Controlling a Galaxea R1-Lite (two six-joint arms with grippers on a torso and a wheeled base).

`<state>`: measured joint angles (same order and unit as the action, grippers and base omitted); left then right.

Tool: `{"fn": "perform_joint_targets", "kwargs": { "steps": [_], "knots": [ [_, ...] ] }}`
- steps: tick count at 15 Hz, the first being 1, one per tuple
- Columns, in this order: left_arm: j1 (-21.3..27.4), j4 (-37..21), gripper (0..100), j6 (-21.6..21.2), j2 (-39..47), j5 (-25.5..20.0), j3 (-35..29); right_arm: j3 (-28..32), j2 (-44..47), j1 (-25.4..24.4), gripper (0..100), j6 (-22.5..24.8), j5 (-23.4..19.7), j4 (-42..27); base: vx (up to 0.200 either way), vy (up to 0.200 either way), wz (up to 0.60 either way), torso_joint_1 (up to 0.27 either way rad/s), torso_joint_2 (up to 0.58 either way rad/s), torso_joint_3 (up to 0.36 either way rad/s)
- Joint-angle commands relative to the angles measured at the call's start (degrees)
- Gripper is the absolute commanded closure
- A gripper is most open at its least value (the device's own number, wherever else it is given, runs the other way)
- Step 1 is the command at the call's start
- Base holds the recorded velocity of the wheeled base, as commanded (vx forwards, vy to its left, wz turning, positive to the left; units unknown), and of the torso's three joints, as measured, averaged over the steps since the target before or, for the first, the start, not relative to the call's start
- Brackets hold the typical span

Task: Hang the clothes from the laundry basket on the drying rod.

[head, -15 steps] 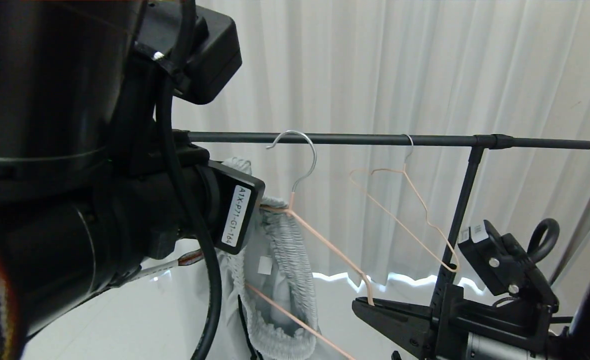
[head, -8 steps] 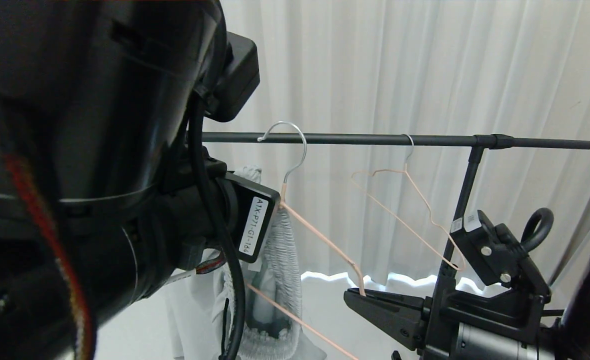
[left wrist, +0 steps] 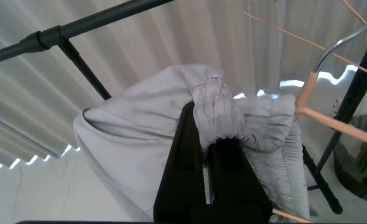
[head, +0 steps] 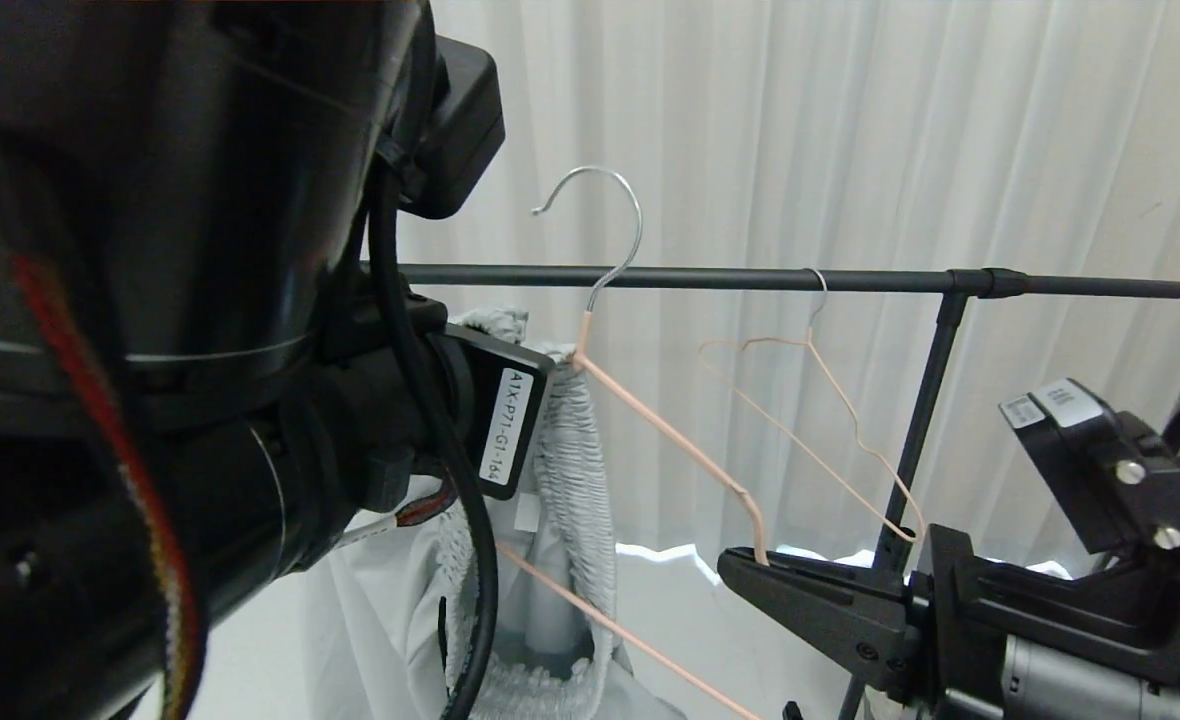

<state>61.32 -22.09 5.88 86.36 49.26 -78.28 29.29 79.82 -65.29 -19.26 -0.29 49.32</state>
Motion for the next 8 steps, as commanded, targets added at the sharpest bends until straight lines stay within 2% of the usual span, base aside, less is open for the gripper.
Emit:
{"fn": "perform_joint_targets", "kwargs": {
  "steps": [1, 8],
  "knots": [
    [0.5, 0.5, 100, 0.0, 0.3, 0.0, 0.2, 0.7, -0.7, -0.1, 100, 0.1, -0.1, 1.0, 0.000, 0.000, 0.00, 0.000, 0.00, 0.000],
    [1.6, 2.5, 100, -0.1, -0.3, 0.0, 2.0, 1.9, -0.3, 0.0, 100, 0.1, -0.2, 1.7, 0.000, 0.000, 0.00, 0.000, 0.00, 0.000]
  ]
}}
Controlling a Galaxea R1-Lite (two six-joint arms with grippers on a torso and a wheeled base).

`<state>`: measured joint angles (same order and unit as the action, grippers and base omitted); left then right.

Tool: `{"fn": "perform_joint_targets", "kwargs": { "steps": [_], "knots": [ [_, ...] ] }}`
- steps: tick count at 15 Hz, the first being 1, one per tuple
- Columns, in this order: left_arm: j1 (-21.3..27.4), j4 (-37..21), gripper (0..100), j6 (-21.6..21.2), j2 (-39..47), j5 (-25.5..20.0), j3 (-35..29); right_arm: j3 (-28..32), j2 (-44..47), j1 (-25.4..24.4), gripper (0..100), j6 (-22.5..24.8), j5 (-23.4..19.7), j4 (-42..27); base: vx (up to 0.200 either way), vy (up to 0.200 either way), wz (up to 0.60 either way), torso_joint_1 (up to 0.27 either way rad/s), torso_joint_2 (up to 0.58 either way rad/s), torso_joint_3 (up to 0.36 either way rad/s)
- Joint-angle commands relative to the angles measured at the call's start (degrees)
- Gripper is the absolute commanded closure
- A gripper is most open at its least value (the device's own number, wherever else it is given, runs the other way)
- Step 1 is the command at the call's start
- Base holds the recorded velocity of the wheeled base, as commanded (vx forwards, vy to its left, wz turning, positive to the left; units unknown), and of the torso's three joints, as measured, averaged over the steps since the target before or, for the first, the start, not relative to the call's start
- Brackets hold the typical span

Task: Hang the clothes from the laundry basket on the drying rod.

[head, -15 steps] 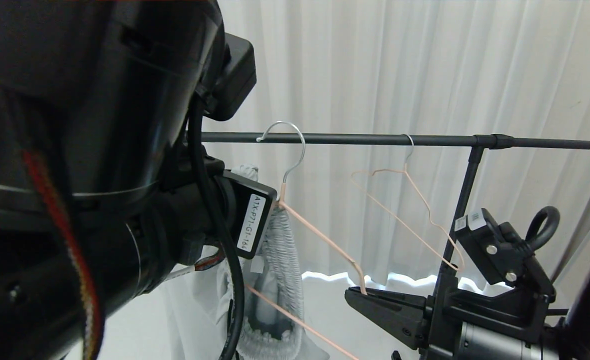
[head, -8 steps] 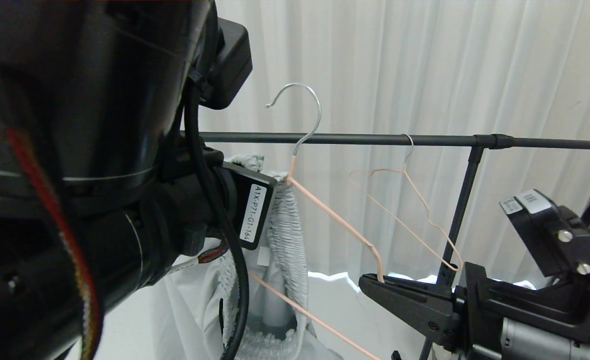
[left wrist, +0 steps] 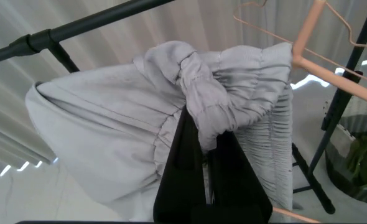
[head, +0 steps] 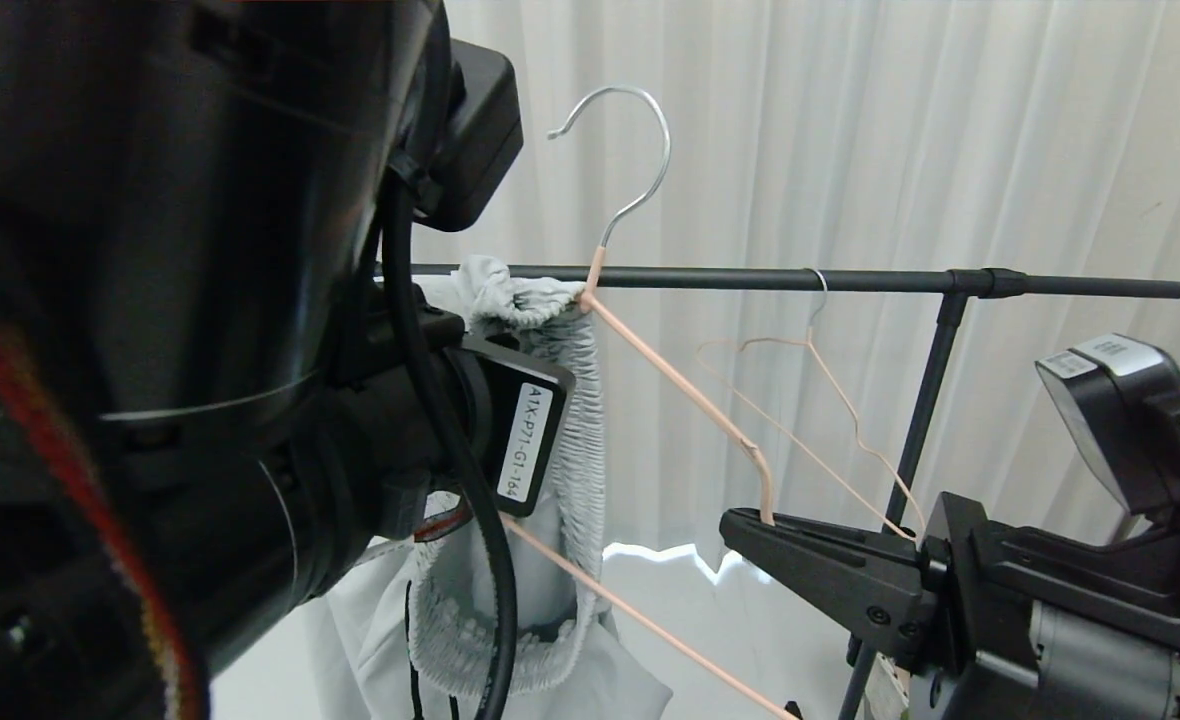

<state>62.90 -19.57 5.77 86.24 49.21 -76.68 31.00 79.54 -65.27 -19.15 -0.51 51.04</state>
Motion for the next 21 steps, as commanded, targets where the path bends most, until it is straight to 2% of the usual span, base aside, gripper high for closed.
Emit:
{"fn": "perform_joint_targets", "kwargs": {
  "steps": [1, 9, 13, 16, 18, 19, 21],
  "knots": [
    [0.0, 0.1, 0, 0.0, -0.2, 0.0, 0.4, 0.3, 0.0, 0.0, 100, 0.0, 0.0, 0.0, 0.000, 0.000, 0.00, 0.000, 0.00, 0.000],
    [1.6, 0.9, 0, -0.1, -1.4, 0.0, 0.7, -0.2, -1.2, 0.8, 100, 0.1, 0.0, 0.1, 0.000, 0.000, 0.00, 0.000, 0.00, 0.000],
    [2.0, 0.8, 0, -0.9, -6.6, 0.0, 5.3, -1.6, -2.8, 3.2, 100, 0.1, 0.0, 0.1, 0.000, 0.000, 0.00, 0.000, 0.00, 0.000],
    [2.8, 0.9, 0, -6.1, -12.1, 0.0, 8.1, -3.4, -3.8, 3.3, 100, 0.2, 0.0, 0.1, 0.000, 0.000, 0.00, 0.000, 0.00, 0.000],
    [4.1, 0.9, 0, -9.1, -17.5, -0.7, 11.9, -6.8, -5.5, 3.0, 100, 1.8, -0.1, 0.1, 0.000, 0.000, 0.00, 0.000, 0.00, 0.000],
    [4.4, 0.9, 0, -10.7, -20.1, -2.0, 13.9, -8.3, -6.4, 2.5, 100, 2.2, -0.2, 0.1, 0.000, 0.000, 0.00, 0.000, 0.00, 0.000],
    [4.2, 0.9, 0, -16.5, -25.6, -9.5, 16.6, -10.3, -7.5, 0.8, 100, 2.4, -0.4, 0.1, 0.000, 0.000, 0.00, 0.000, 0.00, 0.000]
  ]
}}
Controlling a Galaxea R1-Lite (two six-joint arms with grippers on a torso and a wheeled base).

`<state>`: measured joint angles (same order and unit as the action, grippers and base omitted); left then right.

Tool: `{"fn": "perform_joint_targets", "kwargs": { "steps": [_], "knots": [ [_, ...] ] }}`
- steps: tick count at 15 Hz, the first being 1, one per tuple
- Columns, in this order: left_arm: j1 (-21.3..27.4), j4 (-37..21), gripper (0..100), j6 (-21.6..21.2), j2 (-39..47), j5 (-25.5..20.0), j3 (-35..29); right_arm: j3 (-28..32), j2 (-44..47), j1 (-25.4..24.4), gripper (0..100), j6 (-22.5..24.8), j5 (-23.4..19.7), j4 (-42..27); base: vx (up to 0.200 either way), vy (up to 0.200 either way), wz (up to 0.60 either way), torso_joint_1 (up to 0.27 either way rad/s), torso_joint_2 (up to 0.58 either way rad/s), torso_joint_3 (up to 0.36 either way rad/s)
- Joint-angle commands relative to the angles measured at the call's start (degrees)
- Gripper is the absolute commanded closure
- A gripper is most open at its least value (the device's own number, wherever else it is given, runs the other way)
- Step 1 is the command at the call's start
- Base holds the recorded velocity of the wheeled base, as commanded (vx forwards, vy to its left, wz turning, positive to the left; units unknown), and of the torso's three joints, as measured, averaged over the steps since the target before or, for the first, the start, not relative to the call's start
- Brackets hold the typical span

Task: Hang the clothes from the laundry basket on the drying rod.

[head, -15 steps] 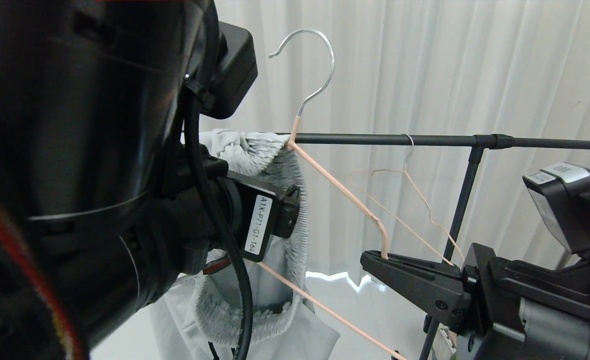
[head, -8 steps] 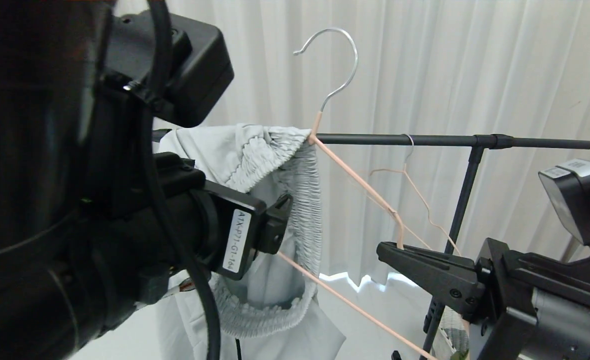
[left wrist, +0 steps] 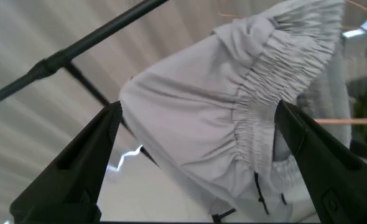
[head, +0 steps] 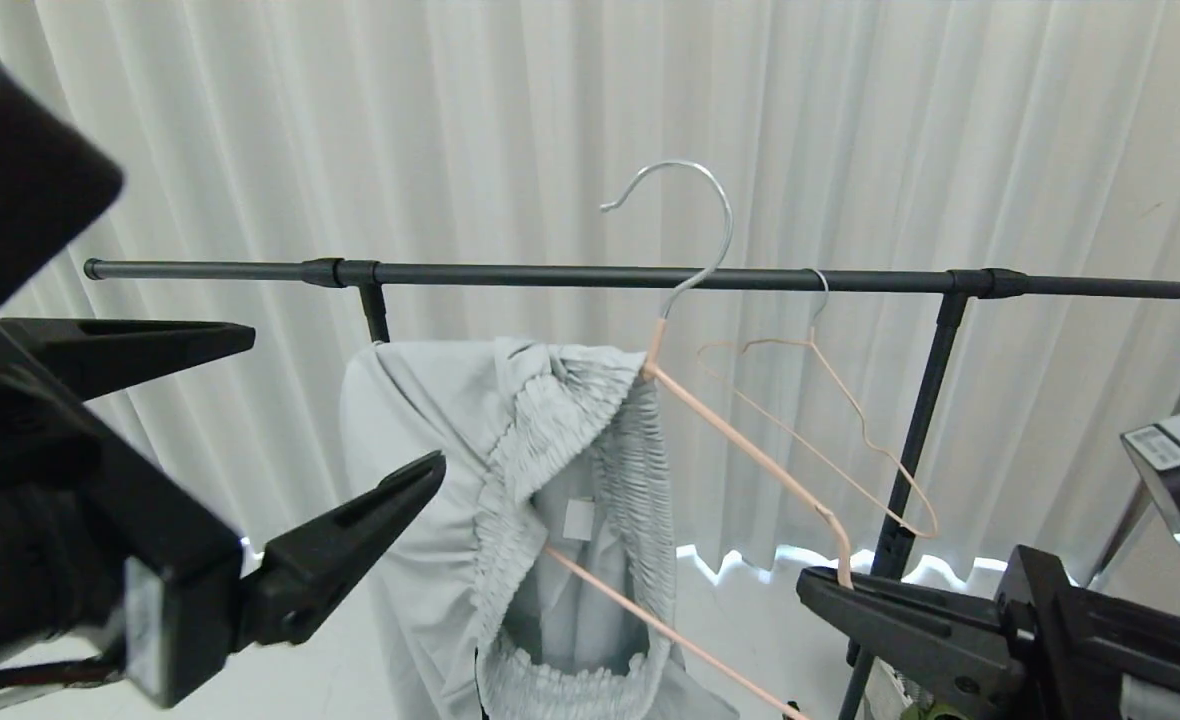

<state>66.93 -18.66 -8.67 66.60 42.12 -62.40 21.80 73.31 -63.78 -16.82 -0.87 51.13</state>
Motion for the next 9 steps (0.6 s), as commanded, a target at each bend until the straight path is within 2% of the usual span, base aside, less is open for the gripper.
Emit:
{"fn": "perform_joint_targets", "kwargs": {
  "steps": [1, 3, 5, 6, 9],
  "knots": [
    [-0.8, 0.0, 0, -6.1, -8.1, -9.5, 2.6, -2.3, -1.6, -1.7, 100, 0.1, 0.0, 0.0, 0.000, 0.000, 0.00, 0.000, 0.00, 0.000],
    [-7.1, 0.0, 0, -11.2, -9.1, -21.6, 4.0, -4.2, -2.7, -3.4, 100, 1.0, 0.0, 0.0, 0.000, 0.000, 0.00, 0.000, 0.00, 0.000],
    [-12.1, 0.0, 0, -13.3, -8.6, -30.8, 5.1, -5.8, -3.8, -6.3, 100, 1.2, 0.1, 0.0, 0.000, 0.000, 0.00, 0.000, 0.00, 0.000],
    [-13.0, 0.0, 0, -13.3, -7.8, -34.4, 5.8, -6.8, -4.1, -7.7, 100, 1.4, 0.1, 0.0, 0.000, 0.000, 0.00, 0.000, 0.00, 0.000],
    [-13.0, 0.0, 0, -13.0, -6.7, -41.2, 9.5, -8.6, -4.9, -10.6, 100, 1.6, 0.1, 0.0, 0.000, 0.000, 0.00, 0.000, 0.00, 0.000]
  ]
}}
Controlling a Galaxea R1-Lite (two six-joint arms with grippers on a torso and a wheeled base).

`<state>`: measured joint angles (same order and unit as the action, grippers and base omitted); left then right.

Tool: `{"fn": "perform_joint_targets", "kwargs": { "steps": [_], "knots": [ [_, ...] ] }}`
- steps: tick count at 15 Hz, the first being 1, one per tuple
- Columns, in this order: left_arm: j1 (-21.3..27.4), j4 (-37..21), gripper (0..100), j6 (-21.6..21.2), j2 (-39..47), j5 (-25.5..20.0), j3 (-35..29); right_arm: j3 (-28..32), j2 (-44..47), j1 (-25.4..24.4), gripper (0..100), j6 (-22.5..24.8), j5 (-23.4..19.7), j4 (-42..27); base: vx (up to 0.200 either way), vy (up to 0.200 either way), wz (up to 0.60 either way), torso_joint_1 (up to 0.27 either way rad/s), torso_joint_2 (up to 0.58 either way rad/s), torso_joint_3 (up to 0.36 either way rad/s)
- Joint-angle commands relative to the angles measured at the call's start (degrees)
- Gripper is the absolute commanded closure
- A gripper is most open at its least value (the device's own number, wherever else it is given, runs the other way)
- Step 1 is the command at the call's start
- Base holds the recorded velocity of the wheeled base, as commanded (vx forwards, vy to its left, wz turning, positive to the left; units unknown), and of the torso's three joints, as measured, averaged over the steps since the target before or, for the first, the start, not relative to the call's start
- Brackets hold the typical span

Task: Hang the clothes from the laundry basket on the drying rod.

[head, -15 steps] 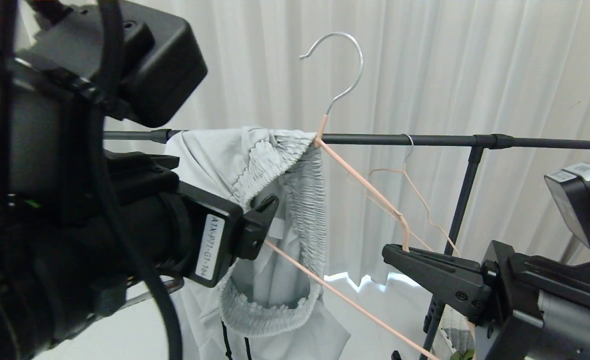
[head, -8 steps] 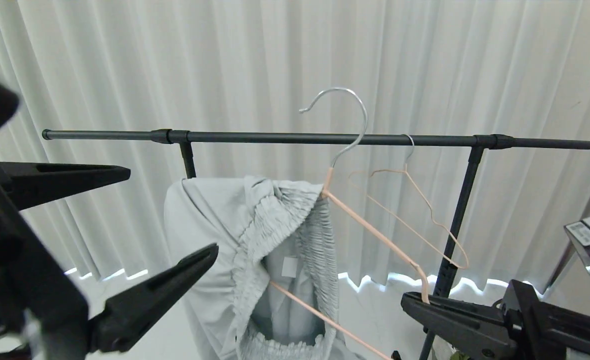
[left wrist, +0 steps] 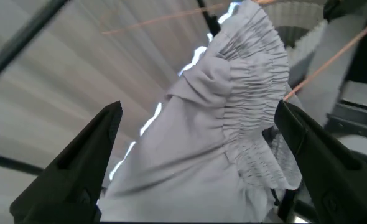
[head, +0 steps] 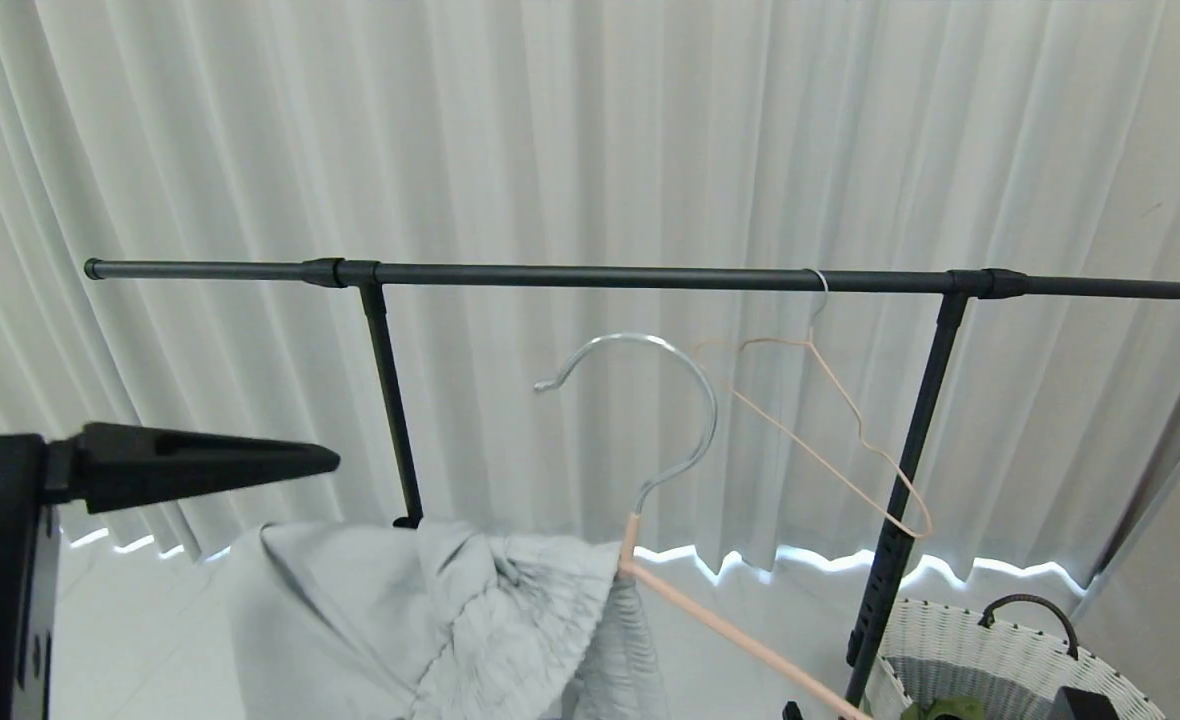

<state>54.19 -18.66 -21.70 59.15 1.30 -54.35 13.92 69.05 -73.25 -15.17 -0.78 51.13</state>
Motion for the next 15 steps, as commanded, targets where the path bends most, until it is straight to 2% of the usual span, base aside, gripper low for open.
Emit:
{"fn": "perform_joint_targets", "kwargs": {
  "steps": [1, 2, 5, 11, 15],
  "knots": [
    [-0.3, 0.0, 0, 0.1, 0.9, -2.2, 2.7, -1.0, -0.8, -1.5, 100, 0.0, 0.0, 0.0, 0.000, 0.000, 0.00, 0.000, 0.00, 0.000],
    [-0.4, 0.0, 0, 0.1, 1.0, -4.6, 4.3, -1.4, -0.9, -2.0, 100, 0.0, 0.0, 0.0, 0.000, 0.000, 0.00, 0.000, 0.00, 0.000],
    [-1.8, 3.3, 0, 0.8, 3.2, -6.1, 5.4, -1.6, -1.2, -3.0, 100, 0.0, -0.1, 0.0, 0.000, 0.000, 0.00, 0.000, 0.00, 0.000],
    [-3.0, 3.5, 0, 1.0, 3.4, -11.2, 9.0, -2.2, -1.4, -5.0, 100, -0.1, -0.3, 0.0, 0.000, 0.000, 0.00, 0.000, 0.00, 0.000],
    [-3.0, 3.6, 0, 1.0, 4.0, -13.3, 10.0, -2.4, -1.4, -4.9, 100, 0.6, -3.4, 0.0, 0.000, 0.000, 0.00, 0.000, 0.00, 0.000]
  ]
}}
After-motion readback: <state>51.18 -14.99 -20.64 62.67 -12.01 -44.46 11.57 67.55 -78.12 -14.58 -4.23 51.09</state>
